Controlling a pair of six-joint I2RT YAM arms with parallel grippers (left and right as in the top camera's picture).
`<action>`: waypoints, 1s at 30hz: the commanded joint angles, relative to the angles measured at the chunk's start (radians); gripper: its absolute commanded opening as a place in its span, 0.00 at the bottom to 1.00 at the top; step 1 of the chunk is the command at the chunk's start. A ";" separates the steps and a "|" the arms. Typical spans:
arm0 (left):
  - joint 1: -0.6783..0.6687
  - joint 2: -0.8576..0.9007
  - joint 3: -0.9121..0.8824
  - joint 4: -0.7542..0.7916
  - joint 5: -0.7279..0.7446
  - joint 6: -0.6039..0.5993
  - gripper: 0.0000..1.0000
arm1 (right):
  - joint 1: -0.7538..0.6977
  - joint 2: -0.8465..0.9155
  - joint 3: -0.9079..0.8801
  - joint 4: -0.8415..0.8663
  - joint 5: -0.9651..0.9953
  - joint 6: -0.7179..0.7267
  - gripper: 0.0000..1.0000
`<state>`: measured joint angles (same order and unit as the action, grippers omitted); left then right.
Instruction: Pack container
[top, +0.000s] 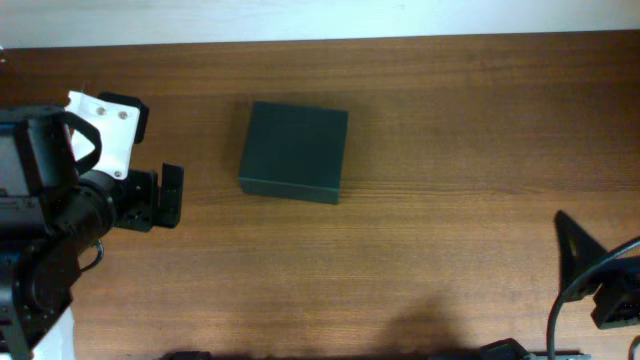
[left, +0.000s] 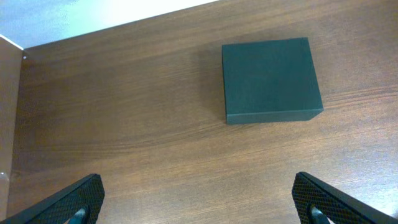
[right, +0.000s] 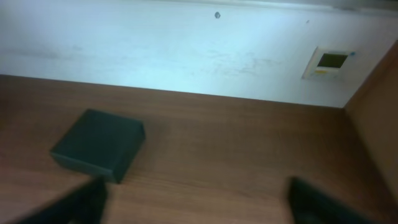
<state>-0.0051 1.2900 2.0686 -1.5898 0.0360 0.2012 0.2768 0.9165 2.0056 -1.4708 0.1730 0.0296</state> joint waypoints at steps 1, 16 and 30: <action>0.003 0.000 0.008 -0.006 -0.010 0.009 0.99 | 0.004 -0.007 -0.003 0.000 0.026 0.000 0.99; 0.003 0.000 0.008 -0.005 -0.010 0.009 0.99 | 0.004 -0.007 -0.004 0.000 0.026 0.000 0.99; 0.003 0.000 0.008 -0.005 -0.010 0.009 0.99 | -0.128 -0.128 -0.185 0.100 0.084 -0.008 0.99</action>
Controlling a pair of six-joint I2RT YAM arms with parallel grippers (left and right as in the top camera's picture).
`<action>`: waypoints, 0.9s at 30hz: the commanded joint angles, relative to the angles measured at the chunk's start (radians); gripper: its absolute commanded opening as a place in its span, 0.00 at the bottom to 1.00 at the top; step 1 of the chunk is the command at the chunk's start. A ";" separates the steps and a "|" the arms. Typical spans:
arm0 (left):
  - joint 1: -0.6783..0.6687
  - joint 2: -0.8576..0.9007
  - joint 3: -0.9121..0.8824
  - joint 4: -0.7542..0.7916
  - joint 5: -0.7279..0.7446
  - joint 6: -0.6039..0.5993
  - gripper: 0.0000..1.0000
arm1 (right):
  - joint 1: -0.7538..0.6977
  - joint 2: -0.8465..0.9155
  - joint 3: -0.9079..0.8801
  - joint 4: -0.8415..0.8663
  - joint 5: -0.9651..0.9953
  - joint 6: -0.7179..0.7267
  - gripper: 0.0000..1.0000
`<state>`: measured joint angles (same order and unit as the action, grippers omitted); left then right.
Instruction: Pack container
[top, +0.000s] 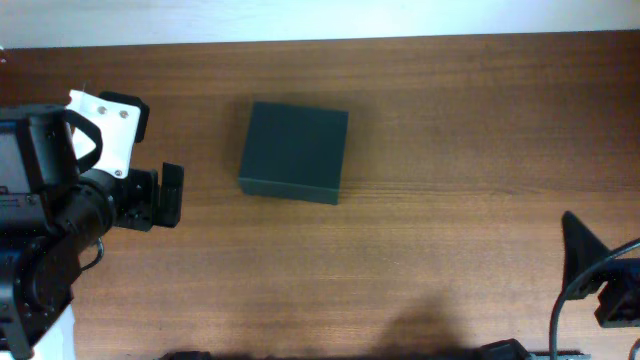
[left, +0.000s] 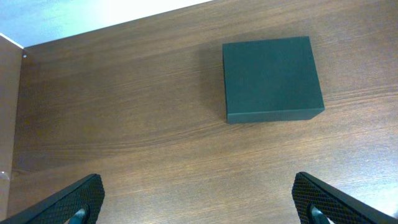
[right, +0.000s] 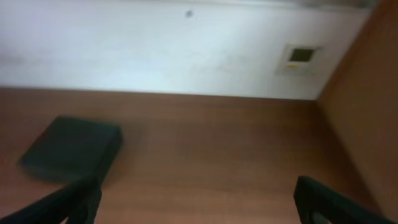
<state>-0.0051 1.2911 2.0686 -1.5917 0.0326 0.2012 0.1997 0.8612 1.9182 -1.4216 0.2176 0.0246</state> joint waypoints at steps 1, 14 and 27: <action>0.003 -0.001 0.008 -0.003 -0.006 0.009 0.99 | -0.071 -0.109 -0.169 0.101 0.042 -0.003 0.99; 0.003 -0.001 0.008 -0.003 -0.006 0.009 0.99 | -0.161 -0.636 -1.286 0.740 -0.049 0.017 0.99; 0.003 -0.001 0.008 -0.003 -0.006 0.009 0.99 | -0.161 -0.737 -1.652 0.929 -0.049 0.017 0.99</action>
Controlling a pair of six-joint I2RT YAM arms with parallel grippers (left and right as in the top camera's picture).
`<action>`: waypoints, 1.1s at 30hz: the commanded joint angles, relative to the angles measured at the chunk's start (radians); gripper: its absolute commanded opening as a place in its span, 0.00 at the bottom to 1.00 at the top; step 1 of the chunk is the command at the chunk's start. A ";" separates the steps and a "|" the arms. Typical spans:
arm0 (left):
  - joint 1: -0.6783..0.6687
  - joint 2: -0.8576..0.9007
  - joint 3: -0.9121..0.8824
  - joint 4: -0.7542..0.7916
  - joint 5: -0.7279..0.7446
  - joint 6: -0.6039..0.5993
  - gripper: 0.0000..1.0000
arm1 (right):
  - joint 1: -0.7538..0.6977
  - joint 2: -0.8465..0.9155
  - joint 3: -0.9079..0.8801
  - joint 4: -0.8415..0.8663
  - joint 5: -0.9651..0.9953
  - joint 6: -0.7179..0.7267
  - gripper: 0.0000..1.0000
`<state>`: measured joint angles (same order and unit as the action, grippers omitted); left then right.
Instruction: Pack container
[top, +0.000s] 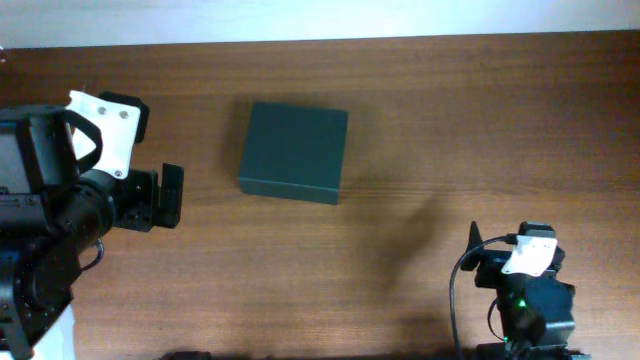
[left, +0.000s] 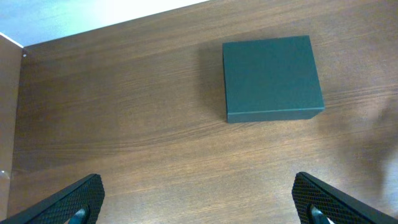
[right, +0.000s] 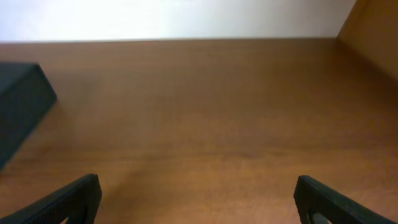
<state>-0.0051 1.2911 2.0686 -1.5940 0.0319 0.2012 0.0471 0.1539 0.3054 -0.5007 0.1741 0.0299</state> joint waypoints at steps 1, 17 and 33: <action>0.003 -0.001 0.008 -0.001 -0.006 0.009 0.99 | -0.008 -0.039 -0.049 0.008 -0.006 0.011 0.99; 0.003 -0.001 0.008 -0.001 -0.006 0.009 0.99 | -0.008 -0.151 -0.113 0.011 -0.006 0.011 0.99; 0.003 -0.001 0.008 -0.001 -0.006 0.009 0.99 | -0.008 -0.151 -0.171 0.027 -0.006 0.011 0.99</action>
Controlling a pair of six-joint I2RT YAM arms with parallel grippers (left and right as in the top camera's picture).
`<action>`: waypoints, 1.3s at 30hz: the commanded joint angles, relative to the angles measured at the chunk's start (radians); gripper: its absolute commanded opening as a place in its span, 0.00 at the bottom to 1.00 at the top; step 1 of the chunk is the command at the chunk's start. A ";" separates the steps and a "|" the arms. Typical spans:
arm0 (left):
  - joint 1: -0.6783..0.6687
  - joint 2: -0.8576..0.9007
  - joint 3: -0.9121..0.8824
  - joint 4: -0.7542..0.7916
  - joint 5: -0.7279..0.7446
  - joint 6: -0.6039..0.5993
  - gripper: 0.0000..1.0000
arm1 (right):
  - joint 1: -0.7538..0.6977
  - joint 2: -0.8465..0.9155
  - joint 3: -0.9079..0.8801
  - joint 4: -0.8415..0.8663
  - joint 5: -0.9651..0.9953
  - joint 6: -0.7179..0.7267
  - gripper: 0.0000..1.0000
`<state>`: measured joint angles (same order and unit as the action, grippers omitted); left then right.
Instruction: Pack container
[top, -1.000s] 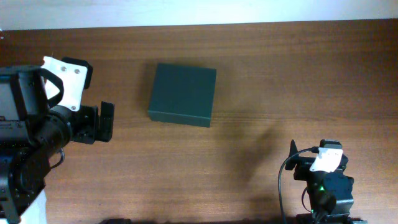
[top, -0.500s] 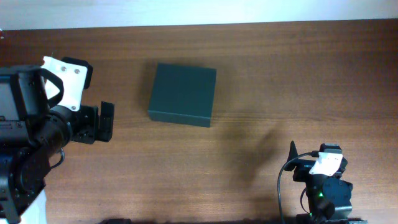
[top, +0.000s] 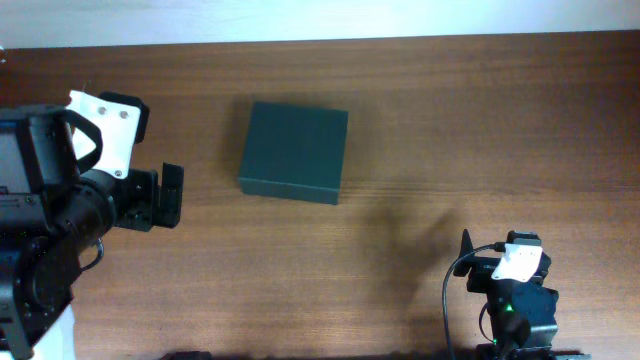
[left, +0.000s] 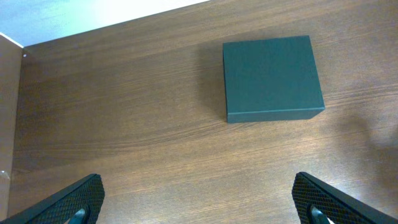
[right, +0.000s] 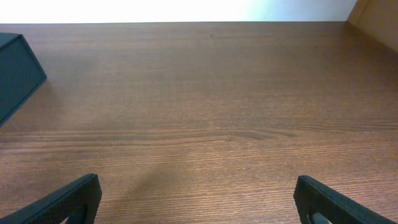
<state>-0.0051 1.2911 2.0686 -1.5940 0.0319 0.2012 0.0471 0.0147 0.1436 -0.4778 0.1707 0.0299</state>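
The container is a shut dark green box (top: 293, 152) lying flat on the wooden table (top: 450, 110), left of centre. In the left wrist view the box (left: 272, 78) lies ahead and to the right of my open left gripper (left: 196, 190), well apart from it, with bare wood between the fingers (left: 74, 199). My right gripper (right: 196, 190) is also open over bare table. Only a corner of the box (right: 15, 62) shows at the far left of the right wrist view. Nothing to pack shows in any view.
My left arm (top: 60, 210) fills the left edge of the overhead view and my right arm (top: 512, 295) stands near the front right edge. A white wall (left: 74, 12) runs behind the table. Wooden side panels (left: 6, 124) (right: 379, 15) close both ends.
My right arm has shifted slightly left and toward the front edge, and its camera now shows more of the table. The left arm and the box have not moved.
At first my right arm sat at the far right edge of the overhead view, its camera facing the back wall and the box. Then it stood inside the front right of the table, looking low across the wood. The box and left gripper stayed put throughout.
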 joint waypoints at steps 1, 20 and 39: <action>0.003 -0.001 0.008 -0.001 -0.006 0.009 0.99 | -0.008 -0.011 -0.010 0.004 -0.002 0.011 0.99; 0.004 -0.002 0.003 0.000 -0.006 0.009 0.99 | -0.008 -0.011 -0.010 0.003 -0.002 0.011 0.99; 0.003 -0.924 -1.341 1.066 -0.028 0.024 0.99 | -0.008 -0.011 -0.010 0.003 -0.002 0.011 0.99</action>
<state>-0.0051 0.4522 0.8665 -0.5701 0.0105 0.2169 0.0463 0.0147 0.1417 -0.4732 0.1665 0.0299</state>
